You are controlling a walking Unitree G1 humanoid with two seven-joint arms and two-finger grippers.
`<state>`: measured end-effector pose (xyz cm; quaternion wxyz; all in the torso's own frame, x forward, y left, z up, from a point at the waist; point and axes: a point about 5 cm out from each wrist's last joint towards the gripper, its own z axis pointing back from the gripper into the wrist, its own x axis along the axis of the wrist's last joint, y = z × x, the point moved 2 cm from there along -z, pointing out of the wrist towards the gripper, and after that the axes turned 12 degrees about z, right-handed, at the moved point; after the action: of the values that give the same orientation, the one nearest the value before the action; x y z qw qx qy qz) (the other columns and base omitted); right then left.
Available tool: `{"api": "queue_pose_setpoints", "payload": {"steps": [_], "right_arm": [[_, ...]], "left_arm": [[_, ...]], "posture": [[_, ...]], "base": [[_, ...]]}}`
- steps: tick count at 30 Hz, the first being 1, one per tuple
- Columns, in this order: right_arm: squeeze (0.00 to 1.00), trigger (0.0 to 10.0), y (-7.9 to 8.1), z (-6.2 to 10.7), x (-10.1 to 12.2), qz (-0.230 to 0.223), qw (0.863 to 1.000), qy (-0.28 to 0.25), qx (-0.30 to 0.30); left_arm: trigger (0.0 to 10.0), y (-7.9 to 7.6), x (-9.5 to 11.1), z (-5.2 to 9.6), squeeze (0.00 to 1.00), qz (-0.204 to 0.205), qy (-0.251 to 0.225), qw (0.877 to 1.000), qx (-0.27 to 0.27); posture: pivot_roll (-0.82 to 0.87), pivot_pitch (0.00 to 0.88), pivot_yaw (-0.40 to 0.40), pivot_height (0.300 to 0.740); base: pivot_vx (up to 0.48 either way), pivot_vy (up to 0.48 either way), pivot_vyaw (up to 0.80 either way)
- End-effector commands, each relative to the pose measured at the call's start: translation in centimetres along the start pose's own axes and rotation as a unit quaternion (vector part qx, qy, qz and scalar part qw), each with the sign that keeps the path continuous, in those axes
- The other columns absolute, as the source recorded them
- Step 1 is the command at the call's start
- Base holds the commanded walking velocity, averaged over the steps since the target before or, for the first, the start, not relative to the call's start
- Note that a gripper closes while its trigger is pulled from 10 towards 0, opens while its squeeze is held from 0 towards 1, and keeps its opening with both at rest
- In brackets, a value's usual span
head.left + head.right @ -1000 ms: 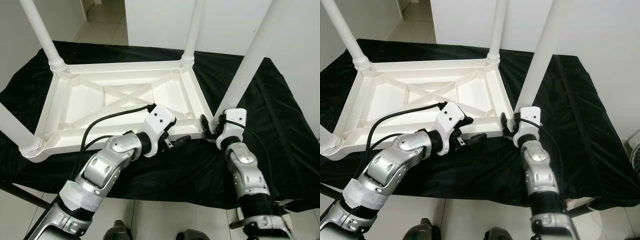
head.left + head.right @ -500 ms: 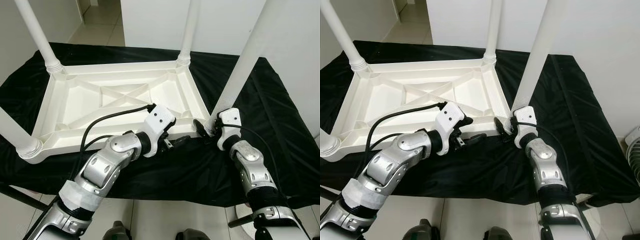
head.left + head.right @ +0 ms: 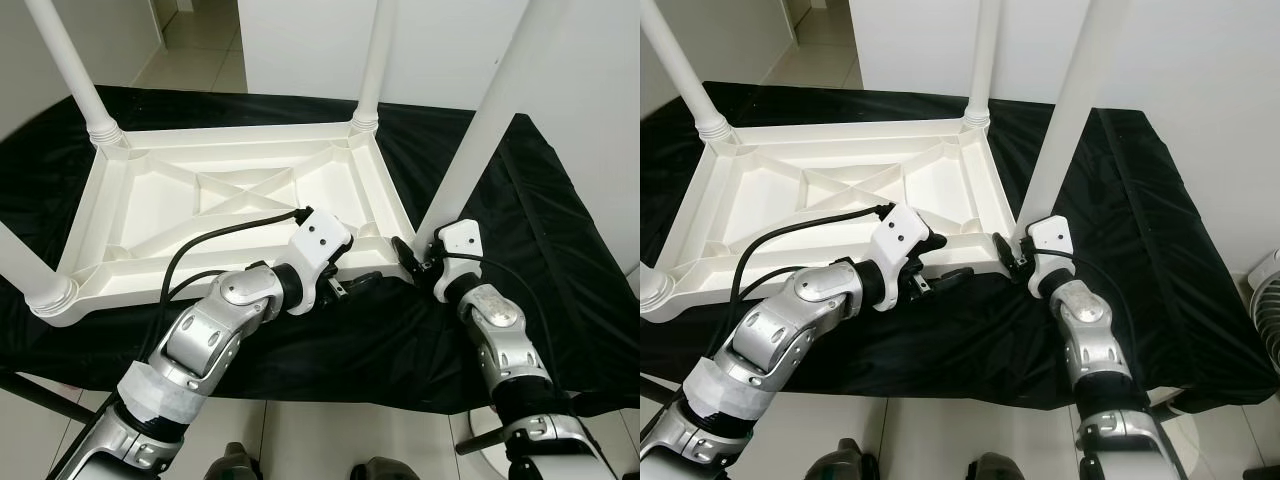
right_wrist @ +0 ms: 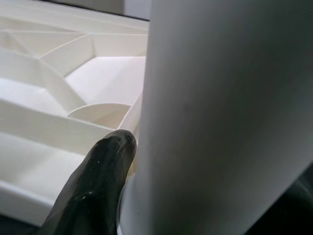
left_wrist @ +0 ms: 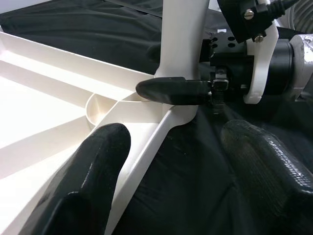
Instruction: Building children table
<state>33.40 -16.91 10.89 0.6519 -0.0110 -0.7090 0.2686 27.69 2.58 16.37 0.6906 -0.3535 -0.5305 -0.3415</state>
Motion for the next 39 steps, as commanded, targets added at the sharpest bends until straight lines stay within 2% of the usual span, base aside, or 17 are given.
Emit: {"api": "queue_pose_setpoints", "payload": {"steps": [1,4,6,8,9,10,15,17,21,22,26,27,28,32,33,38,39], "right_arm": [[0.0,0.0,1.1,0.3,-1.1,-0.016,1.0,0.024,0.012],[0.0,0.0,0.8,0.7,-1.6,-0.027,0.996,0.049,-0.063],[0.0,0.0,0.8,0.7,-1.6,-0.027,0.996,0.049,-0.063],[0.0,0.0,0.5,1.2,-1.7,-0.03,0.99,0.062,-0.12],[0.0,0.0,0.5,1.2,-1.7,-0.03,0.99,0.062,-0.12],[0.0,0.0,0.0,1.7,-1.9,-0.029,0.98,0.08,-0.178],[0.0,0.0,0.1,2.1,-2.0,-0.031,0.967,0.104,-0.232],[0.0,0.0,0.7,2.2,-1.8,-0.05,0.953,0.12,-0.274],[0.0,0.0,1.1,2.2,-1.6,-0.058,0.948,0.125,-0.285],[0.0,10.0,1.6,1.7,-1.1,-0.081,0.953,0.111,-0.269],[0.0,10.0,2.1,0.7,-0.1,-0.106,0.97,0.066,-0.208],[0.04,10.0,1.9,0.6,0.1,-0.109,0.975,0.049,-0.188],[1.0,10.0,1.4,0.7,0.1,-0.102,0.979,0.038,-0.171],[1.0,10.0,0.5,0.8,0.2,-0.086,0.984,0.026,-0.154],[1.0,10.0,-0.9,0.8,0.5,-0.062,0.991,0.01,-0.115],[1.0,10.0,-1.6,0.8,0.8,-0.033,0.998,-0.006,-0.056],[0.0,10.0,-1.9,0.8,1.0,-0.023,0.999,-0.014,-0.033]], "left_arm": [[10.0,-0.4,-0.5,0.0,0.0,0.003,0.014,1.0,-0.018],[10.0,-0.5,-0.5,-0.2,0.0,0.003,0.012,1.0,-0.019],[10.0,-0.5,-0.5,-0.2,0.0,0.003,0.012,1.0,-0.019],[10.0,-0.5,-0.6,-0.2,0.0,0.003,0.012,1.0,-0.019],[10.0,-0.5,-0.6,-0.2,0.0,0.003,0.012,1.0,-0.019],[10.0,-0.6,-0.6,-0.3,0.0,0.004,0.012,1.0,-0.02],[10.0,-0.7,-0.7,-0.4,0.0,0.004,0.011,1.0,-0.022],[10.0,-0.8,-0.6,-0.6,0.0,0.003,0.009,1.0,-0.023],[10.0,-0.8,-0.5,-0.7,0.0,0.002,0.008,1.0,-0.023],[10.0,-0.7,-0.4,-0.7,0.0,0.001,0.006,1.0,-0.023],[10.0,-0.6,-0.3,-0.7,0.0,0.003,0.002,1.0,-0.019],[10.0,-0.7,-0.3,-0.7,0.0,0.003,0.002,1.0,-0.02],[10.0,-0.9,-0.2,-0.8,0.0,0.002,0.001,1.0,-0.022],[10.0,-1.0,-0.1,-0.9,0.0,0.001,-0.001,1.0,-0.023],[10.0,-0.9,0.1,-1.0,0.0,0.002,-0.004,1.0,-0.022],[10.0,-0.9,0.0,-1.1,0.0,0.004,-0.004,1.0,-0.021],[10.0,-1.1,0.0,-1.1,0.0,0.004,-0.004,1.0,-0.024]], "posture": [[0.0,0.0,0.006,0.74],[0.01,0.0,-0.006,0.74],[0.01,0.0,-0.006,0.74],[0.0,0.0,-0.017,0.74],[0.0,0.0,-0.017,0.74],[0.0,0.0,-0.017,0.74],[0.0,0.0,-0.031,0.74],[0.0,0.0,-0.039,0.74],[0.0,0.0,-0.039,0.74],[-0.01,0.0,-0.035,0.74],[-0.01,0.0,-0.031,0.74],[-0.01,0.0,-0.035,0.74],[-0.01,0.0,-0.041,0.74],[-0.02,0.0,-0.039,0.74],[-0.02,0.0,-0.043,0.74],[-0.03,0.0,-0.038,0.74],[-0.03,0.0,-0.034,0.74]], "base": [[0.0,0.0,0.0],[0.0,0.0,0.0],[0.0,0.0,0.0],[0.0,0.0,0.0],[0.0,0.0,0.0],[0.0,0.0,0.0],[0.0,0.0,0.0],[0.0,0.0,0.0],[0.0,0.0,0.0],[0.0,0.0,0.0],[0.0,0.0,0.0],[0.0,0.0,0.0],[0.0,0.0,0.0],[0.0,0.0,0.0],[0.0,0.0,0.0],[0.0,0.0,0.0],[0.0,0.0,0.0]]}}
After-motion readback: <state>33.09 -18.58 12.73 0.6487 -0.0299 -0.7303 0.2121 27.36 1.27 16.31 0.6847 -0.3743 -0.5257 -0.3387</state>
